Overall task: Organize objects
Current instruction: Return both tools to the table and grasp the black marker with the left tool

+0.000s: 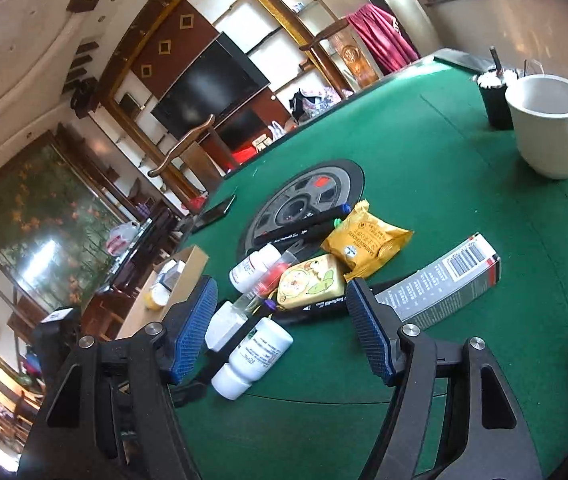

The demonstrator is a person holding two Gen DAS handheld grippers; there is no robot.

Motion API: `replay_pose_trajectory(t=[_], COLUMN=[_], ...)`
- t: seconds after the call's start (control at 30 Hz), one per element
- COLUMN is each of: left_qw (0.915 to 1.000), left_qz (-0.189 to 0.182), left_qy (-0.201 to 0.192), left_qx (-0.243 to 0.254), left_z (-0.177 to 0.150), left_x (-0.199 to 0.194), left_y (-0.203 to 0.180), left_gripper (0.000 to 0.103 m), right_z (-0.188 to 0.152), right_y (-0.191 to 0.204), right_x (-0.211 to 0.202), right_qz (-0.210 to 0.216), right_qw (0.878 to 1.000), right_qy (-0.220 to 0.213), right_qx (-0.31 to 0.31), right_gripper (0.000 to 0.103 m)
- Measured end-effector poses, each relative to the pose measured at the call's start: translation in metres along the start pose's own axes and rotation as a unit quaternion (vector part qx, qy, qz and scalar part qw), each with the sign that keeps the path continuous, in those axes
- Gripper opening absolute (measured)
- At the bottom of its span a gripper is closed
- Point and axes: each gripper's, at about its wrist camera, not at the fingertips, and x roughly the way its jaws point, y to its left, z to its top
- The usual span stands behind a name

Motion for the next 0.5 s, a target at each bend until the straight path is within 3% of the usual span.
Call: replay_pose_trajectory(t=[0.13, 0.43, 0.5], left_qw=[0.9999, 0.9996, 0.9996], left_qz=[0.011, 0.022, 0.02], left_qy=[0.002, -0.004, -0.012], left_qx=[0.005, 0.017, 0.014], left_z=[0.006, 0.04, 0.04], left_x=[0.01, 0.036, 0.034], left_y=[0.0, -0.02, -0.021], left_gripper=[0.024, 0.021, 0.015], right_z=[0.0, -0.003, -0.004], right_y=[0.001, 0.004, 0.004], right_x=[0.0, 0.007, 0.009], right_qz=[0.004, 0.001, -0.004], right_qw=[1.0, 1.0, 1.0], right_qy=[-0.001, 0.011, 0.016], right_qx=[-0.001, -0.008, -0.01], right_gripper=[0.068, 0.068, 0.068])
